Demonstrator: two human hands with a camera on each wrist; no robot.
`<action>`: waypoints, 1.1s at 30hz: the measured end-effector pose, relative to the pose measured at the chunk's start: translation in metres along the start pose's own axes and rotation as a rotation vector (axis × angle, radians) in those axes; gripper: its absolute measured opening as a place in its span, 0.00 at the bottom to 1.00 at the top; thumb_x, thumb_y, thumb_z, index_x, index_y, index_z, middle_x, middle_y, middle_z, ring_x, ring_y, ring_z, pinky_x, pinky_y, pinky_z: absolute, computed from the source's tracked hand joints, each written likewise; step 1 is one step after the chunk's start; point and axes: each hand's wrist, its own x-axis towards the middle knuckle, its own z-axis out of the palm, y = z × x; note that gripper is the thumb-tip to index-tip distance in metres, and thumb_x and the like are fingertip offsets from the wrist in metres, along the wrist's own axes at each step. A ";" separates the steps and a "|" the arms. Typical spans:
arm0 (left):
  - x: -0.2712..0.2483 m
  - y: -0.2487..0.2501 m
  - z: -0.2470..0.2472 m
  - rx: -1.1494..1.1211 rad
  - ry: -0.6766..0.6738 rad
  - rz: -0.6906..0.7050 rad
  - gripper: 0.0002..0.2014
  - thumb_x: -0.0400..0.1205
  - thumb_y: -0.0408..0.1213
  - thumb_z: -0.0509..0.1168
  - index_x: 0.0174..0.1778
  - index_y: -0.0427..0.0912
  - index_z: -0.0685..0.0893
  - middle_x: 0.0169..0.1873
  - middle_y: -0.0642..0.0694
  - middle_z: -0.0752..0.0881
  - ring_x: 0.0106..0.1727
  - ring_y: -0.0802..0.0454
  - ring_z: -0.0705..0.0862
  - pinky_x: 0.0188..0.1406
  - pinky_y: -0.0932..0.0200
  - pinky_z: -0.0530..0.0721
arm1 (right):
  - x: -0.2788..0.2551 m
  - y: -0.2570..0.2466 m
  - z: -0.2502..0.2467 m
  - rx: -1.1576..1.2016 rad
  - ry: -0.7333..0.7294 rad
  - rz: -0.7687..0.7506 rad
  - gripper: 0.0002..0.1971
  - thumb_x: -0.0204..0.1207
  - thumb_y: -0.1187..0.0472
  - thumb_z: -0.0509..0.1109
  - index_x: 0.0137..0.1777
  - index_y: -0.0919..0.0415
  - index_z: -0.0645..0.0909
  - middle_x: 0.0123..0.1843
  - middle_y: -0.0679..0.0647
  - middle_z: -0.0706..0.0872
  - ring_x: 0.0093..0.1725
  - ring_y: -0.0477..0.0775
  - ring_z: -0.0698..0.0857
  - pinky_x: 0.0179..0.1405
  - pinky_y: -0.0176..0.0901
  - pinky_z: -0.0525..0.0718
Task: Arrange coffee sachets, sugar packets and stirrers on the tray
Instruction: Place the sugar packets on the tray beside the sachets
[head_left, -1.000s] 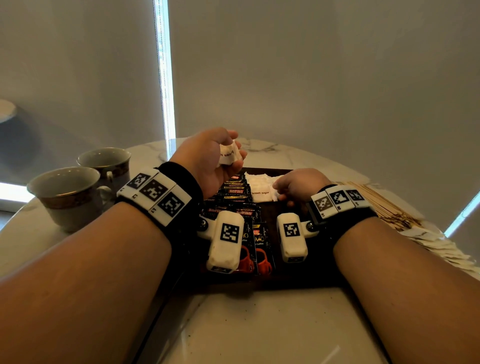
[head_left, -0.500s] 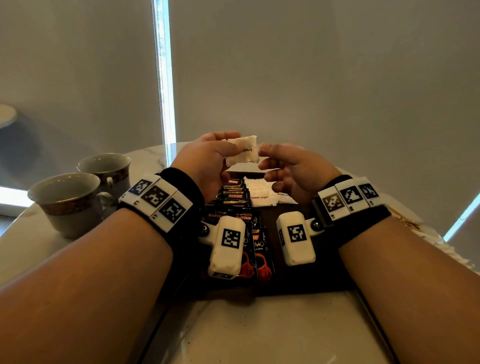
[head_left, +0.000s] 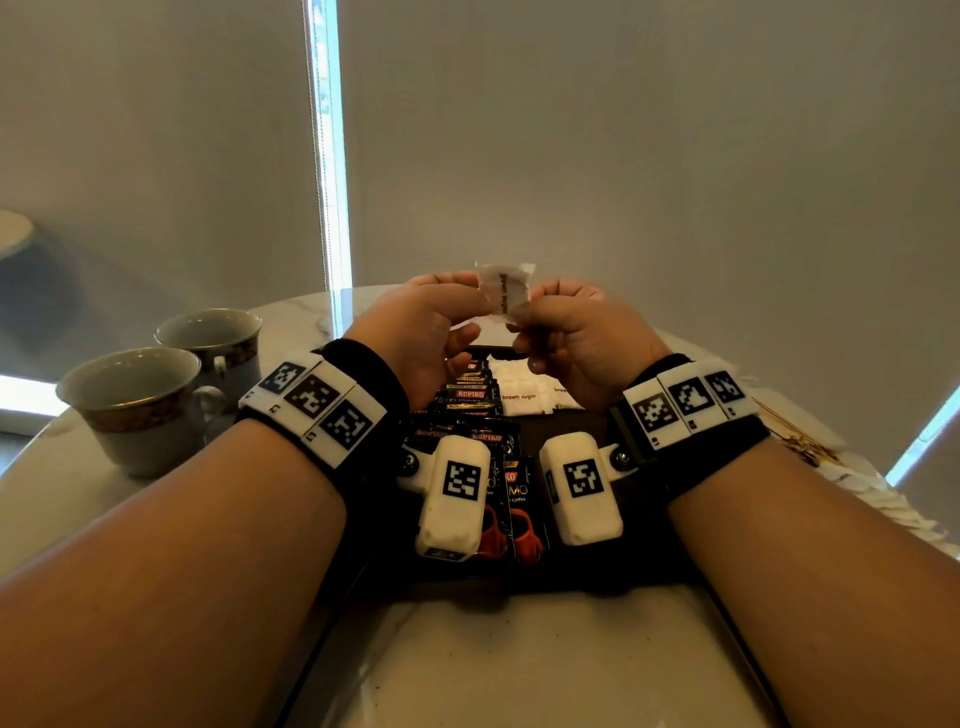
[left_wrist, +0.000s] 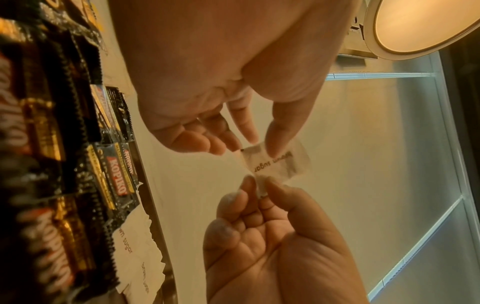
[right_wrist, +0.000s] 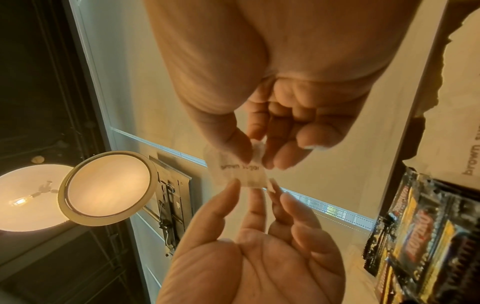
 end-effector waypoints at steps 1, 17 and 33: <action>-0.001 0.001 0.000 0.008 -0.021 0.006 0.15 0.82 0.30 0.68 0.64 0.44 0.85 0.51 0.45 0.89 0.44 0.52 0.83 0.37 0.57 0.77 | -0.001 0.000 0.000 -0.005 0.000 -0.001 0.05 0.78 0.72 0.71 0.46 0.64 0.78 0.36 0.58 0.86 0.30 0.52 0.82 0.25 0.40 0.75; -0.003 0.001 0.004 0.058 -0.014 -0.067 0.13 0.88 0.43 0.67 0.65 0.41 0.83 0.47 0.44 0.87 0.41 0.53 0.82 0.32 0.63 0.77 | -0.001 -0.003 -0.003 0.044 0.050 -0.034 0.05 0.78 0.74 0.72 0.47 0.64 0.81 0.44 0.63 0.89 0.37 0.56 0.91 0.27 0.38 0.83; 0.002 0.000 0.000 -0.036 0.093 -0.035 0.08 0.89 0.37 0.64 0.61 0.45 0.86 0.46 0.48 0.87 0.45 0.51 0.86 0.38 0.56 0.83 | 0.017 0.012 -0.023 0.149 0.168 0.062 0.07 0.82 0.66 0.65 0.57 0.64 0.78 0.51 0.61 0.86 0.40 0.53 0.86 0.28 0.41 0.79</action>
